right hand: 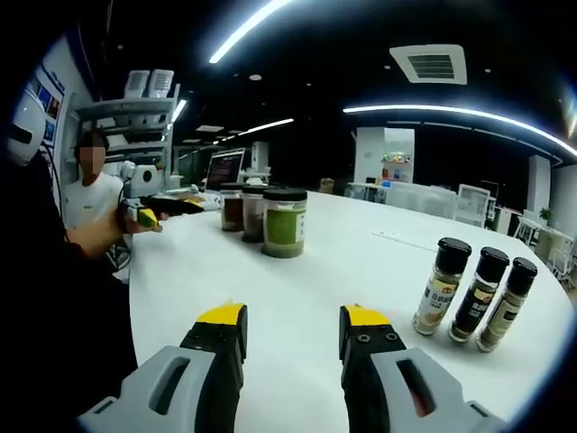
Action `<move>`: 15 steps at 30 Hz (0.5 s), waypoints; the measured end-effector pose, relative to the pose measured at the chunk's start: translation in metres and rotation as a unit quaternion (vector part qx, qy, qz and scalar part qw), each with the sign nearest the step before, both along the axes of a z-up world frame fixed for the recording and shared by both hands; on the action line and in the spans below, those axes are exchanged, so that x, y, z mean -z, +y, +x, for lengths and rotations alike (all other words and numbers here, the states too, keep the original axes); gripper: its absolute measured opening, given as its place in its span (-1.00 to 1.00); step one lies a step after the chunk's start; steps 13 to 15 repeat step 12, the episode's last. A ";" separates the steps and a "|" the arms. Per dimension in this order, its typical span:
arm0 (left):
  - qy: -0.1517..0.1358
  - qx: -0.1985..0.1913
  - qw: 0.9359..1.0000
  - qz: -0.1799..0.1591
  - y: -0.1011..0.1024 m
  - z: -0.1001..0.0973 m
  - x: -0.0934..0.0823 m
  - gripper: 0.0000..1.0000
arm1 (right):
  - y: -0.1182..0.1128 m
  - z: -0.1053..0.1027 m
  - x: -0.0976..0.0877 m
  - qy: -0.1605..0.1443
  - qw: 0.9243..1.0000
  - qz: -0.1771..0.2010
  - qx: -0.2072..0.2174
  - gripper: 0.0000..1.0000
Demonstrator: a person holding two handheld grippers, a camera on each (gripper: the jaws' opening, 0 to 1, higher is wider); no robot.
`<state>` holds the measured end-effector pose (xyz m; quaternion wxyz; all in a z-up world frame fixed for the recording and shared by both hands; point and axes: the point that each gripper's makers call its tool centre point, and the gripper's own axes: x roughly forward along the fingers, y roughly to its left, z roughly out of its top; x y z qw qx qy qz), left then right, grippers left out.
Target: Pick up the mixed condiments and ingredients on the table and sort them into separate groups
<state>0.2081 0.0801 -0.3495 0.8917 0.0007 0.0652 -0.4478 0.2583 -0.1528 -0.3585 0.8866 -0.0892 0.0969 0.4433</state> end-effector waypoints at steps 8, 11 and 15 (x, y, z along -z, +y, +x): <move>0.004 0.011 1.000 -0.001 -0.004 -0.004 0.002 0.45 | -0.001 -0.001 -0.001 -0.001 1.000 -0.002 0.000 -0.16; 0.003 0.011 1.000 -0.001 -0.004 -0.003 0.001 0.45 | 0.000 -0.001 -0.001 -0.002 1.000 -0.002 0.000 -0.16; -0.001 0.008 1.000 -0.003 -0.003 -0.003 0.000 0.45 | 0.000 -0.001 -0.001 -0.002 1.000 -0.002 -0.001 -0.16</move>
